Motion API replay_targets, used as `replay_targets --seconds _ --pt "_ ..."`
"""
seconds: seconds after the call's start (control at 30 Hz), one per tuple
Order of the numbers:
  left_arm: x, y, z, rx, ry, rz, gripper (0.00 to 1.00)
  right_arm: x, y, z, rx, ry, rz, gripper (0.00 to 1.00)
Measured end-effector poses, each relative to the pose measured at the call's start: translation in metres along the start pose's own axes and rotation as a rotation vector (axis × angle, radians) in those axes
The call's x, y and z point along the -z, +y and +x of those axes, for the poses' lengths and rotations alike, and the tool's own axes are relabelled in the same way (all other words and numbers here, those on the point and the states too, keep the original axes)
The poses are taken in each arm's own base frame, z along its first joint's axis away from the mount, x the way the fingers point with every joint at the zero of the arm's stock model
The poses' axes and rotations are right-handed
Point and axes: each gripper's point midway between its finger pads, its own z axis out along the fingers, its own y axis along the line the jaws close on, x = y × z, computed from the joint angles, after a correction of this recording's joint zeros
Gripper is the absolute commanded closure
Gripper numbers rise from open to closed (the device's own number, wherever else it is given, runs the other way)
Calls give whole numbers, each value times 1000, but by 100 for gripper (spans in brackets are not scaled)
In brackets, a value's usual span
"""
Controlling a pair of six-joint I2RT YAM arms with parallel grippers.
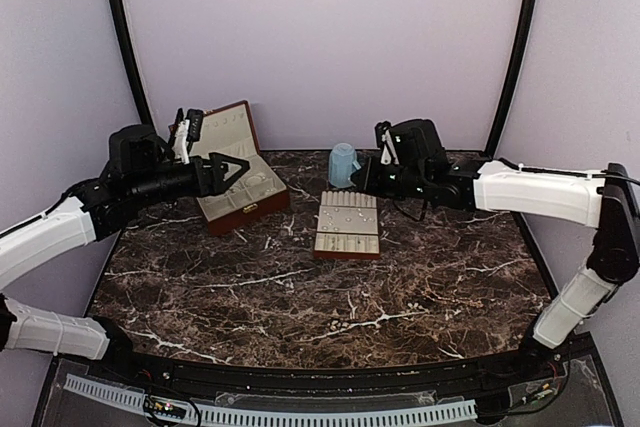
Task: Organize the mixed jewelry
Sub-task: Place the ring in the ring tray.
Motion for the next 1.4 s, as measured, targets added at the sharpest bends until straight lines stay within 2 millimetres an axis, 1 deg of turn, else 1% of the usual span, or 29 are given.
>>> replay_targets --seconds 0.03,0.07,0.13,0.2,0.23,0.27,0.3,0.37,0.47,0.53,0.67,0.87,1.03,1.13,1.23,1.4 --pt "4 16 -4 -2 11 -50 15 -5 -14 -2 1 10 47 100" --pt "7 26 -6 -6 18 -81 15 -9 -25 -2 4 17 84 100" --pt "15 51 -13 -9 33 -162 14 -21 -50 -4 11 41 170 100" --pt "25 72 -21 -8 37 -226 14 -31 -67 -4 17 64 227 100" --pt "29 79 -23 -8 38 -244 14 -36 -75 -3 20 76 252 100" --pt "32 84 -23 -9 45 -256 14 -41 -82 -2 25 88 277 100" --pt "39 99 -26 -3 37 -295 14 -45 -88 -2 27 97 294 100" --pt "47 115 -27 -6 38 -349 14 -54 -98 -1 35 117 329 100" --pt "55 130 -27 -38 43 -425 14 -66 -110 -4 45 133 367 100" --pt "60 136 -25 -59 46 -466 14 -75 -113 -7 52 139 381 100" --pt "70 141 -20 -84 51 -519 14 -91 -124 -6 59 160 416 100" --pt "80 146 -21 -107 43 -573 14 -110 -144 4 62 203 487 100" --pt "82 148 -22 -113 41 -590 14 -120 -155 15 55 233 522 100" --pt "82 148 -22 -112 41 -591 14 -125 -161 19 56 243 545 100" --pt "82 148 -22 -113 41 -591 14 -132 -165 17 60 232 564 100" --pt "82 148 -22 -113 41 -594 14 -136 -171 13 69 222 602 100"
